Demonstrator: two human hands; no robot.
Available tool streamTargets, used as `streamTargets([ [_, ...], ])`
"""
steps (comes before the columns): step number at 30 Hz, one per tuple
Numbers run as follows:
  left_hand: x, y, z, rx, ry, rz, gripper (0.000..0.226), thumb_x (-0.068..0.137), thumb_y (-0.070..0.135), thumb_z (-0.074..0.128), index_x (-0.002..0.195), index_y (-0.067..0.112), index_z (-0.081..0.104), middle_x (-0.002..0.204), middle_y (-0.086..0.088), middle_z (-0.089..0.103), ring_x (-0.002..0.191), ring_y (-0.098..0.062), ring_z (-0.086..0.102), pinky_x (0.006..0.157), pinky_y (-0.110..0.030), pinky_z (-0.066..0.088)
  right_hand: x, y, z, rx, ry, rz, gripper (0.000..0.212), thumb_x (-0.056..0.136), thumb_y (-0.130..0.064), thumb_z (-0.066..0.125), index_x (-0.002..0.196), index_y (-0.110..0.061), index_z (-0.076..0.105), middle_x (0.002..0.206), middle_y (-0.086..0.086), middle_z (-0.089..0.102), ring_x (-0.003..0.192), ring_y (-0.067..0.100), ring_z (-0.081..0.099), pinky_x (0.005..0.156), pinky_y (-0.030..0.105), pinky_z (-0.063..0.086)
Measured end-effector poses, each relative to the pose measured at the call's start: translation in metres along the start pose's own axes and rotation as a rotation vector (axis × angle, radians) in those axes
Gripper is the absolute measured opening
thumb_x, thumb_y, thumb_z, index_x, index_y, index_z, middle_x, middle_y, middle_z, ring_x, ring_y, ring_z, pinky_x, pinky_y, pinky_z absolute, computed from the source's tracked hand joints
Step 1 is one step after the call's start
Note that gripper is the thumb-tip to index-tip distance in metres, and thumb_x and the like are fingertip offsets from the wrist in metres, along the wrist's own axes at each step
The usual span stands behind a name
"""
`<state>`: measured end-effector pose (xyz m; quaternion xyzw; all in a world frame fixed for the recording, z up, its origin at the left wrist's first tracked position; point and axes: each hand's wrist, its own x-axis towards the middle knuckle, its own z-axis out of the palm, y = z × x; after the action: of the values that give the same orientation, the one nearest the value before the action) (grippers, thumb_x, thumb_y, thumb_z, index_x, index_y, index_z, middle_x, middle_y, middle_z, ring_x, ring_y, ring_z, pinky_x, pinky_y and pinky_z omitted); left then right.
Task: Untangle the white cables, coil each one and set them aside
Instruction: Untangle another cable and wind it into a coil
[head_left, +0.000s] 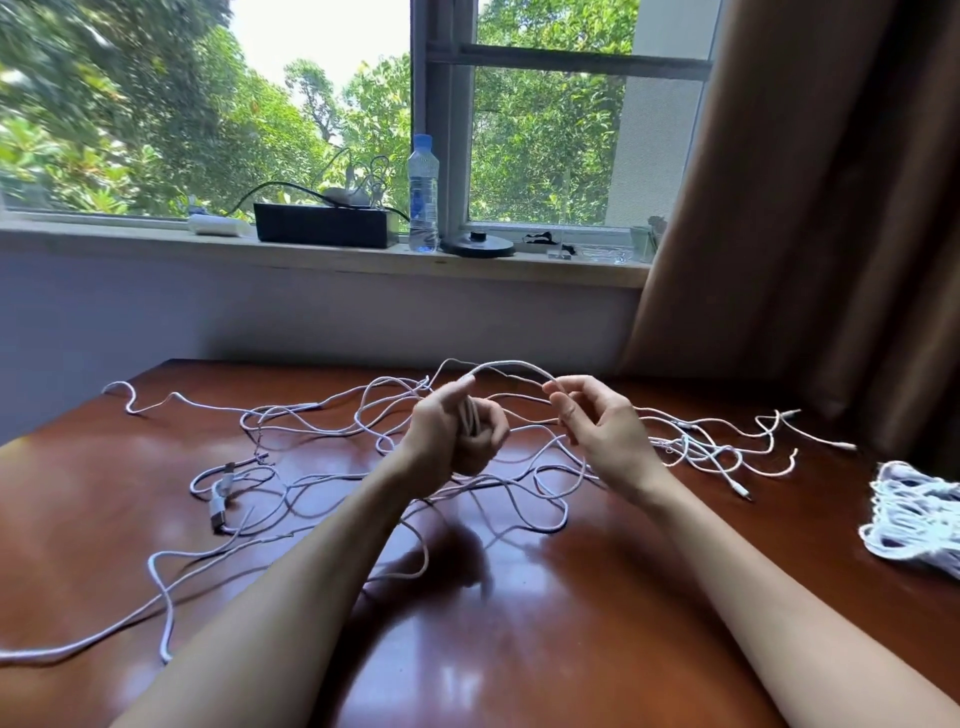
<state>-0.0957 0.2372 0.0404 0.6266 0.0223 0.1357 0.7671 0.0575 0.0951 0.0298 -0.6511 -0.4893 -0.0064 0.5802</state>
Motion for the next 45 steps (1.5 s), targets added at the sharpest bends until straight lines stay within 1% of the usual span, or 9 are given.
streamTargets([
  [9, -0.005, 0.012, -0.003, -0.489, 0.100, 0.210, 0.059, 0.094, 0.036, 0.023, 0.053, 0.006, 0.052, 0.045, 0.002, 0.011, 0.044, -0.012, 0.006, 0.048, -0.022, 0.009, -0.001, -0.011, 0.011, 0.604, -0.052, 0.234, 0.019, 0.101, -0.005, 0.056, 0.120, -0.004, 0.058, 0.076, 0.007, 0.061, 0.060, 0.018, 0.060, 0.061, 0.037, 0.059],
  [12, -0.007, 0.016, -0.009, -0.659, 0.150, 0.278, 0.058, 0.099, 0.034, 0.019, 0.055, 0.008, 0.047, 0.043, 0.001, 0.019, 0.041, -0.014, 0.009, 0.044, -0.022, 0.014, -0.001, -0.013, 0.011, 0.705, -0.095, 0.345, 0.018, 0.101, -0.007, 0.055, 0.117, -0.007, 0.062, 0.081, 0.004, 0.058, 0.051, 0.009, 0.047, 0.047, 0.026, 0.051],
  [18, -0.009, 0.017, -0.015, -0.892, 0.160, 0.350, 0.050, 0.098, 0.030, 0.021, 0.062, 0.010, 0.050, 0.047, 0.002, 0.022, 0.041, -0.013, 0.015, 0.042, -0.025, 0.017, 0.000, -0.011, 0.014, 0.587, -0.140, 0.423, 0.016, 0.103, -0.009, 0.054, 0.109, -0.007, 0.068, 0.071, -0.001, 0.050, 0.045, 0.003, 0.026, 0.037, 0.016, 0.022],
  [24, -0.009, 0.022, -0.026, -1.009, 0.164, 0.377, 0.039, 0.092, 0.033, 0.037, 0.088, 0.003, 0.062, 0.050, 0.001, 0.025, 0.041, -0.014, 0.022, 0.044, -0.025, 0.021, -0.010, -0.008, 0.016, 0.016, -0.291, 0.198, 0.010, 0.096, -0.018, 0.069, 0.102, -0.017, 0.076, 0.062, -0.010, 0.050, 0.049, 0.002, 0.036, 0.046, 0.016, 0.029],
  [27, -0.004, 0.023, -0.032, -0.953, 0.267, 0.360, 0.035, 0.096, 0.024, 0.037, 0.101, 0.003, 0.064, 0.055, 0.003, 0.026, 0.044, -0.013, 0.024, 0.045, -0.023, 0.024, -0.013, -0.007, 0.020, -0.057, -0.370, 0.083, 0.011, 0.094, -0.018, 0.072, 0.102, -0.019, 0.079, 0.060, -0.005, 0.051, 0.055, 0.005, 0.037, 0.054, 0.019, 0.031],
  [31, 0.006, 0.022, -0.030, -0.700, 0.486, 0.326, 0.035, 0.109, 0.032, 0.030, 0.107, 0.012, 0.058, 0.056, 0.005, 0.029, 0.046, -0.011, 0.024, 0.051, -0.022, 0.026, -0.018, -0.014, 0.025, 0.032, -0.452, 0.072, 0.014, 0.095, -0.019, 0.071, 0.105, -0.022, 0.080, 0.087, 0.004, 0.077, 0.077, 0.002, 0.058, 0.072, 0.019, 0.046],
  [34, 0.012, 0.017, -0.028, -0.448, 0.589, 0.365, 0.030, 0.110, 0.030, 0.029, 0.113, 0.014, 0.054, 0.056, 0.005, 0.029, 0.045, -0.009, 0.027, 0.052, -0.024, 0.027, -0.018, -0.023, 0.021, 0.064, -0.412, 0.049, 0.017, 0.098, -0.013, 0.065, 0.108, -0.016, 0.079, 0.064, -0.014, 0.062, 0.058, 0.006, 0.048, 0.058, 0.021, 0.041],
  [41, 0.021, 0.002, -0.028, -0.036, 0.658, 0.414, 0.024, 0.111, 0.017, 0.032, 0.114, 0.012, 0.055, 0.053, 0.004, 0.039, 0.049, -0.013, 0.036, 0.050, -0.027, 0.034, -0.016, -0.032, 0.016, 0.315, -0.322, 0.025, 0.022, 0.102, -0.007, 0.054, 0.119, -0.009, 0.068, 0.079, 0.004, 0.068, 0.070, 0.017, 0.063, 0.069, 0.025, 0.055],
  [45, 0.018, -0.007, -0.023, 0.334, 0.586, 0.448, 0.025, 0.108, 0.008, 0.036, 0.120, 0.009, 0.058, 0.060, -0.002, 0.045, 0.052, -0.016, 0.041, 0.051, -0.028, 0.034, -0.014, -0.035, 0.017, 0.422, -0.310, 0.071, 0.023, 0.101, -0.005, 0.056, 0.123, -0.008, 0.062, 0.083, 0.009, 0.064, 0.057, 0.015, 0.051, 0.056, 0.029, 0.054],
])
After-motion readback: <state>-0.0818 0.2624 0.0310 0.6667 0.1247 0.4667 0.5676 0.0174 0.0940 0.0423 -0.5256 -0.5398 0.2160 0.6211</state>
